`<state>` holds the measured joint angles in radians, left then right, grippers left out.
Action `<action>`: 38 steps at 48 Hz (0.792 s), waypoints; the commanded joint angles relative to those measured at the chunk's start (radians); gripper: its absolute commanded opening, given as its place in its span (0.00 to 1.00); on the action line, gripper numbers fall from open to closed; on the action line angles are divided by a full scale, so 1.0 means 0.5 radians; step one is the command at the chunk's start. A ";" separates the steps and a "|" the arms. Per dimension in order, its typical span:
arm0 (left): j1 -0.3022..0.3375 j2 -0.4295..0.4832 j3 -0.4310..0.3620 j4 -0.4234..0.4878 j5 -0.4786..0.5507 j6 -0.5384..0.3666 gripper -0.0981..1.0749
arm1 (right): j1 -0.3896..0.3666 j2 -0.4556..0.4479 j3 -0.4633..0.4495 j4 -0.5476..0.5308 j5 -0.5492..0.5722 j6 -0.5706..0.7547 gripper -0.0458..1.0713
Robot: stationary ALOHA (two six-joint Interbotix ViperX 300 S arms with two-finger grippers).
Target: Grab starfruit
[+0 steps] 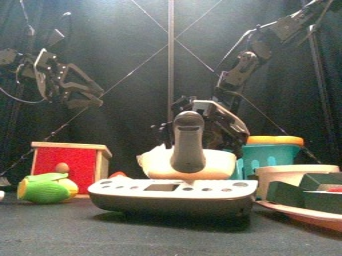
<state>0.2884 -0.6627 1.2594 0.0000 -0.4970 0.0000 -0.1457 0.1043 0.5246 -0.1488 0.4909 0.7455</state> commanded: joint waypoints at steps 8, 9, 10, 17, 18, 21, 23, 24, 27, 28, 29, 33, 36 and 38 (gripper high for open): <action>0.009 0.000 -0.040 -0.003 -0.009 0.006 0.84 | -0.043 -0.003 0.021 0.086 -0.156 -0.009 0.88; 0.009 0.000 -0.040 0.000 -0.009 0.006 0.84 | -0.043 0.006 0.025 0.089 -0.153 -0.009 0.88; 0.009 0.000 -0.040 0.000 -0.009 0.006 0.84 | -0.046 0.015 0.025 0.092 -0.153 -0.009 0.88; 0.009 0.000 -0.037 0.000 -0.009 0.006 0.84 | -0.052 0.089 0.018 0.104 -0.153 -0.009 0.88; 0.009 0.000 -0.037 0.000 -0.009 0.009 0.84 | -0.052 0.098 0.018 0.104 -0.153 -0.009 0.88; 0.009 0.000 -0.037 0.000 -0.009 0.006 0.84 | -0.061 0.114 0.012 0.104 -0.150 -0.006 0.88; 0.009 0.000 -0.037 0.000 -0.009 0.006 0.84 | -0.071 0.117 0.012 0.104 -0.150 -0.006 0.88; 0.009 0.000 -0.037 0.000 -0.009 0.006 0.84 | -0.074 0.114 0.012 0.104 -0.150 -0.006 0.88; 0.009 0.000 -0.037 0.000 -0.009 0.006 0.84 | -0.080 0.117 0.012 0.104 -0.150 -0.006 0.87; 0.009 0.000 -0.037 0.000 -0.009 0.006 0.84 | -0.080 0.117 0.012 0.104 -0.150 -0.006 0.87; 0.009 0.000 -0.034 0.000 -0.009 0.006 0.84 | -0.080 0.117 0.012 0.104 -0.150 -0.006 0.87; 0.009 0.000 -0.034 0.000 -0.009 0.006 0.84 | -0.080 0.110 0.012 0.104 -0.150 -0.003 0.85; 0.009 0.000 -0.034 0.000 -0.006 0.009 0.84 | -0.080 0.110 0.009 0.104 -0.150 -0.003 0.82; 0.009 0.000 -0.034 0.000 0.000 0.006 0.84 | -0.080 0.110 0.009 0.104 -0.150 -0.006 0.79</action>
<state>0.2915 -0.6627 1.2594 0.0000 -0.4955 0.0031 -0.1779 0.1825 0.5461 -0.0982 0.4188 0.7440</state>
